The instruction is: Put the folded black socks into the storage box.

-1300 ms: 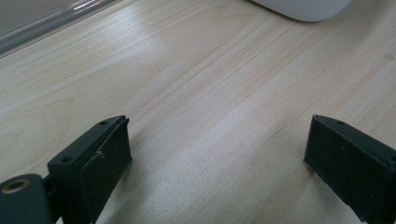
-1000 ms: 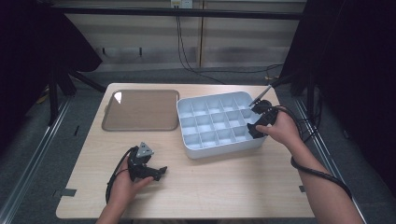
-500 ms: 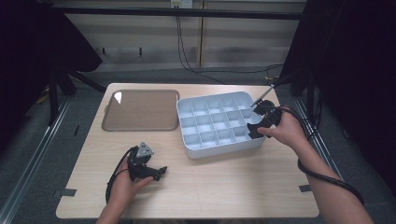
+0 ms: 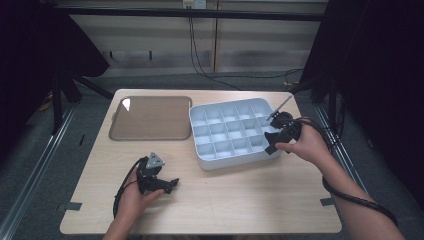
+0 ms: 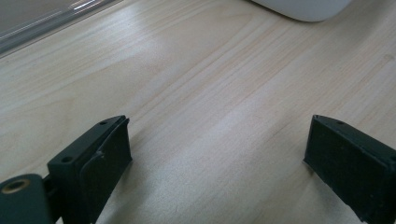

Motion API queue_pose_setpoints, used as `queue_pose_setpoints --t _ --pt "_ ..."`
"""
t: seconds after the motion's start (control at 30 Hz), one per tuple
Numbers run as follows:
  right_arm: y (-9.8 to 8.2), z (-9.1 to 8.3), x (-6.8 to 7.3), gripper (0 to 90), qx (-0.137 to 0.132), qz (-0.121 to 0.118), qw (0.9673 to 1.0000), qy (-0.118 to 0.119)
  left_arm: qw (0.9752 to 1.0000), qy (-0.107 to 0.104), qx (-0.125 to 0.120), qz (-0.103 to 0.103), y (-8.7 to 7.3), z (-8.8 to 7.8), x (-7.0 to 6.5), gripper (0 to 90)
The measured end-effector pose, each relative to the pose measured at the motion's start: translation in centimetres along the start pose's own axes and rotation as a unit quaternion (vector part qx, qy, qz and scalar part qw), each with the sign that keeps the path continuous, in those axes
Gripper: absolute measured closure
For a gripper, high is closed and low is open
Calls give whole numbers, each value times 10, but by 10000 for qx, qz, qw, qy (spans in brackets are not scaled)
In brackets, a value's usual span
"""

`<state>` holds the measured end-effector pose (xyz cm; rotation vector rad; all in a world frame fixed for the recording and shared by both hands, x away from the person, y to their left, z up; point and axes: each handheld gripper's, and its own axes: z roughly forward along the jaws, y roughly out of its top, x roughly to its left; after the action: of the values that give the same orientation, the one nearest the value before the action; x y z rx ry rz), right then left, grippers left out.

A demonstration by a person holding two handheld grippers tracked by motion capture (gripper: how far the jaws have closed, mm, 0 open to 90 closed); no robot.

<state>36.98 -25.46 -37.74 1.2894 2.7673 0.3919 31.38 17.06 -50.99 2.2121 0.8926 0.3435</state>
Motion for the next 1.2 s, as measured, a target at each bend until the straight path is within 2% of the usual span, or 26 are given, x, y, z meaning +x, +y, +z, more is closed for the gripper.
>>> queue_pose_setpoints --t 0.2,0.5,0.6,0.87,1.2 --pt "-6 1 7 311 -37 -114 9999 27 10000 -6 -9 -1 0 0 0 63" --pt "-18 7 16 302 -122 -158 9997 116 10000 -7 -6 -2 0 0 0 63" --pt "-23 9 20 299 -175 -249 9995 97 10000 -2 2 0 0 0 0 63" --pt "-37 18 25 295 -300 -224 9989 269 10000 0 -1 0 0 0 0 63" --pt "-47 31 33 286 -456 -244 9981 349 10000 -7 -7 -2 0 0 0 63"
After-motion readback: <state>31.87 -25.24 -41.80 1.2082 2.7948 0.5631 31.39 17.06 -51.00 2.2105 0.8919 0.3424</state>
